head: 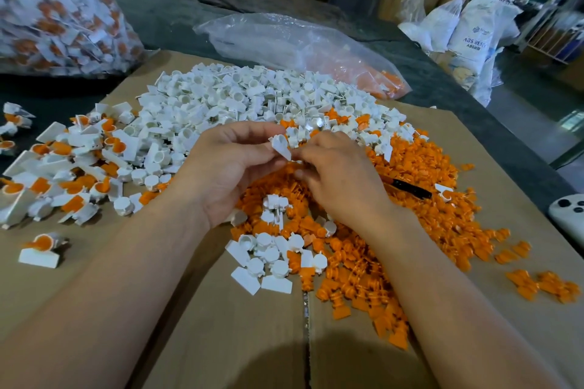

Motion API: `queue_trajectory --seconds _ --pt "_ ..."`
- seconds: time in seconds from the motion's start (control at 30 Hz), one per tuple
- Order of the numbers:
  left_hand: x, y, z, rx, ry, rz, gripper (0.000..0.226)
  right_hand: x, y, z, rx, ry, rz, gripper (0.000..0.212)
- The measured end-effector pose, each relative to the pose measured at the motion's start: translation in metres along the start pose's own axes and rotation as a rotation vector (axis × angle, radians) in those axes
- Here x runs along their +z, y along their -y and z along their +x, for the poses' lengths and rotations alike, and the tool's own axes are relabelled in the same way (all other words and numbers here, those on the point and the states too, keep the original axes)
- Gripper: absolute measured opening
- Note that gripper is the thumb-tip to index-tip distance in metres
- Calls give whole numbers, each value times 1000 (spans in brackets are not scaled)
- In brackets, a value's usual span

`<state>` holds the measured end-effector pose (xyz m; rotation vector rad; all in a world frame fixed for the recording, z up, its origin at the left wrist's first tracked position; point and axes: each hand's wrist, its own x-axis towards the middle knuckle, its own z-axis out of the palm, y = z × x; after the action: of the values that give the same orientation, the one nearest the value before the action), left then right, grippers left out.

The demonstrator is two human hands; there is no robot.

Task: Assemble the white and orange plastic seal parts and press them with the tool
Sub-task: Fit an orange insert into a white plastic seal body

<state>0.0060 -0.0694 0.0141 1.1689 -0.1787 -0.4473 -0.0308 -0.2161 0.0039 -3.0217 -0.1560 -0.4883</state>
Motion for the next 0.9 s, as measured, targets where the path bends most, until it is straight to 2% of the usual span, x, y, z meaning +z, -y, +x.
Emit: queue_trajectory --seconds 0.33,0.47,0.57,0.67,0.77,0.9 --pt "0 -3 -4 11 102 25 35 1 -2 1 -9 -21 -6 11" --pt "0 -2 -3 5 91 -2 29 -10 -6 -4 164 -117 309 4" --pt "0 -1 -1 -7 90 -25 24 -20 -9 -11 266 -213 601 22" --pt "1 2 -1 -21 104 15 26 -28 -9 -15 278 -299 816 26" --pt "0 5 -1 -40 125 56 29 -30 -6 -17 238 -307 906 29" --pt "1 5 -2 -38 143 26 29 -29 0 -17 180 -249 892 29"
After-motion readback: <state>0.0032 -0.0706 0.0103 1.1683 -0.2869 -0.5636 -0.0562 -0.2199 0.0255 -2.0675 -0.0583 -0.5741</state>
